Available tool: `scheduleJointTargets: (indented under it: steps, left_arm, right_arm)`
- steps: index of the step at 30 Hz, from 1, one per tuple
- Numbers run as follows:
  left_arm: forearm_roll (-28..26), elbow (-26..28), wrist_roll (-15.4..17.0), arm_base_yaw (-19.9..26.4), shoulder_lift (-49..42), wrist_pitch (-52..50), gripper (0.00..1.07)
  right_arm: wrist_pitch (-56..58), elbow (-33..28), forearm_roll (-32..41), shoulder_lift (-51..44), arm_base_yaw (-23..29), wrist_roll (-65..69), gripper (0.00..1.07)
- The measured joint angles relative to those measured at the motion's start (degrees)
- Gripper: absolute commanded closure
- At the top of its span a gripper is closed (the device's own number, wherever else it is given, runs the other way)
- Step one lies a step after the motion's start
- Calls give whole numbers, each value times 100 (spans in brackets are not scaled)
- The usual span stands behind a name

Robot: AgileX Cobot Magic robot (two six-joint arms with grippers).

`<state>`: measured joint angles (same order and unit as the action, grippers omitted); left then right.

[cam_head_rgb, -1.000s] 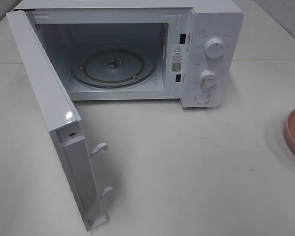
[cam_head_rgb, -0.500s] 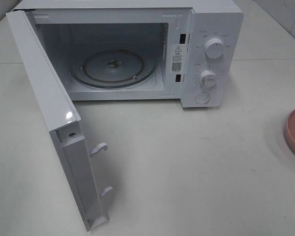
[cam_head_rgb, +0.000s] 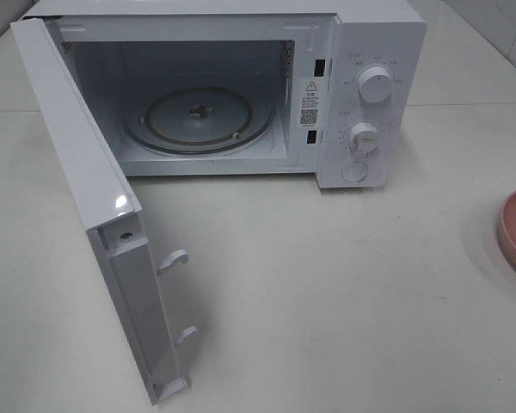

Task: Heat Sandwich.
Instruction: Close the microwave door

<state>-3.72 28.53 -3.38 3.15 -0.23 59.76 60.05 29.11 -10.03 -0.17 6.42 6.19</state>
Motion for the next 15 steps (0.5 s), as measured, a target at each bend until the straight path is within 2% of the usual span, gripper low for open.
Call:
scheduleJointTargets:
  steps: [15]
  left_arm:
    - [0, 0, 0, 0, 0, 0, 5]
  right_arm:
    - [0, 0, 0, 0, 0, 0, 31]
